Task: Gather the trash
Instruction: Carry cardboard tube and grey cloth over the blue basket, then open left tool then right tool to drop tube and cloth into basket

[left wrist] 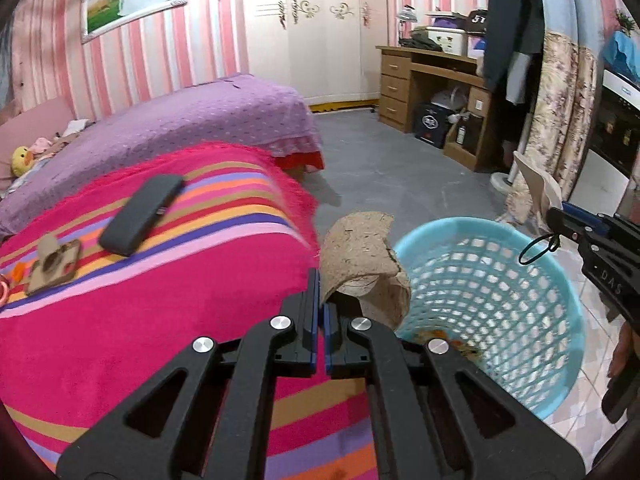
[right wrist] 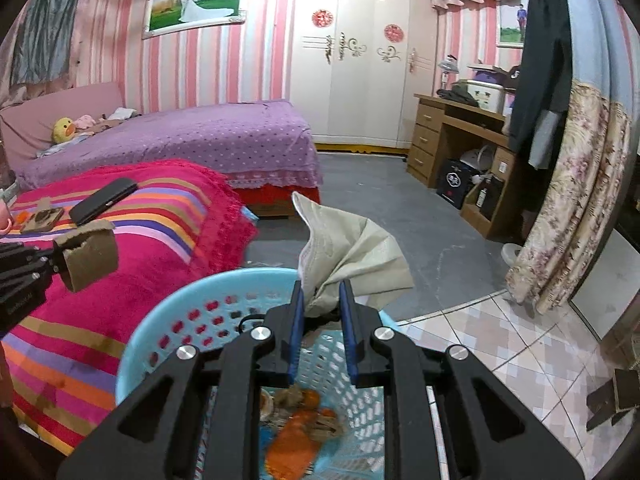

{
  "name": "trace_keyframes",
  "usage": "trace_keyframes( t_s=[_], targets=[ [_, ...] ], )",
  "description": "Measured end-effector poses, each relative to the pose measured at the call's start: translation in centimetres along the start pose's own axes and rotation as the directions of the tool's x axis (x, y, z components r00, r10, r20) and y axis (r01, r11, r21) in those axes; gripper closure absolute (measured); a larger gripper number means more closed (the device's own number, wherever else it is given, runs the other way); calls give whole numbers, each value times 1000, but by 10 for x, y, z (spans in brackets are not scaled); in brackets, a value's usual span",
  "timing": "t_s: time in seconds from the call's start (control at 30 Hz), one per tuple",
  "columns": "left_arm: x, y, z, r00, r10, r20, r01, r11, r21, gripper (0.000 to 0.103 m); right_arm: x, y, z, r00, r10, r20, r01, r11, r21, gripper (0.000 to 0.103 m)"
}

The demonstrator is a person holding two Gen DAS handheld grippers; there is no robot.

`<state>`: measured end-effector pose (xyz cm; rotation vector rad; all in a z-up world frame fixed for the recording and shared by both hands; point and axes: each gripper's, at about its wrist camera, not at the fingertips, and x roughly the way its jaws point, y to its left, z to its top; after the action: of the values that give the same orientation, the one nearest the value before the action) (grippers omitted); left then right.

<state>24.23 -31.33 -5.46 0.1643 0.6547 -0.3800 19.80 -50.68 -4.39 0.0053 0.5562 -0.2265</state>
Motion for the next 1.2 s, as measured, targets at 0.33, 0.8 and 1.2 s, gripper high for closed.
trace_keyframes(
  t_s=[0.33, 0.8, 1.2],
  targets=[
    [23, -49, -1, 997, -56, -49, 57, 998, 20, 103, -1, -31, -14, 1000, -24, -15, 24, 999, 22, 85],
    [37, -60, -9, 990, -101, -97, 105, 994, 32, 50, -1, -42, -21, 999, -23, -21, 25, 998, 59, 85],
    [20, -32, -2, 999, -28, -41, 30, 999, 37, 15, 1, -40, -21, 999, -18, -29, 20, 998, 55, 85]
  ],
)
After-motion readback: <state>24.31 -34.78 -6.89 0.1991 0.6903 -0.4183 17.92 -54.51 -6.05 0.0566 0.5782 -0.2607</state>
